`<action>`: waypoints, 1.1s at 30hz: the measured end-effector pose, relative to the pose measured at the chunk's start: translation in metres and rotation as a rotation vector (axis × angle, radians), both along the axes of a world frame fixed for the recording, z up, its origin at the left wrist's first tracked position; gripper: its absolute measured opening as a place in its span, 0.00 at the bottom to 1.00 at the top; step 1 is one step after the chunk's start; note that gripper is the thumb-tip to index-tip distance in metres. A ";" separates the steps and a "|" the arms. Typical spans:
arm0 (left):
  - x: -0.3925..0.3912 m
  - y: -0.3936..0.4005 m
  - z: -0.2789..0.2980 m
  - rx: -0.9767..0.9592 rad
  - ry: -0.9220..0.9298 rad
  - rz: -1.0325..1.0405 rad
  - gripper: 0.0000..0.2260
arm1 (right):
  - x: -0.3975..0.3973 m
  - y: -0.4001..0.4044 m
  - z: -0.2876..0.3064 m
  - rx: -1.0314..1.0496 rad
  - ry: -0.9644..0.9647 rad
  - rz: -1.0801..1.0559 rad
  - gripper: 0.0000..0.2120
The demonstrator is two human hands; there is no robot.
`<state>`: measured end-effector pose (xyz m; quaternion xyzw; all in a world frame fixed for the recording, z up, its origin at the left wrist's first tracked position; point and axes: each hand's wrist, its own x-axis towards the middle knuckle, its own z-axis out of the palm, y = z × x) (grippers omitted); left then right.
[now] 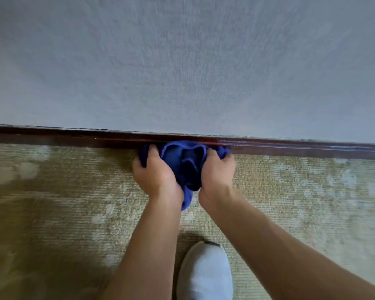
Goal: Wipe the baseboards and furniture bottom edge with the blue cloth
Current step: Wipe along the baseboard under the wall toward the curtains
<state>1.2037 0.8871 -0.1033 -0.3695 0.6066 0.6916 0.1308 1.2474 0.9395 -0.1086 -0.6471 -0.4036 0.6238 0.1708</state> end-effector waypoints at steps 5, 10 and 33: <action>0.000 0.006 -0.001 -0.194 0.071 -0.109 0.10 | 0.018 0.015 0.008 -0.015 0.102 0.048 0.07; 0.078 0.046 0.005 -0.035 0.041 -0.552 0.16 | 0.063 0.071 0.020 0.099 -0.037 -0.185 0.06; 0.036 -0.007 0.075 0.148 -0.250 -0.737 0.19 | 0.088 0.058 0.080 0.010 0.076 0.254 0.09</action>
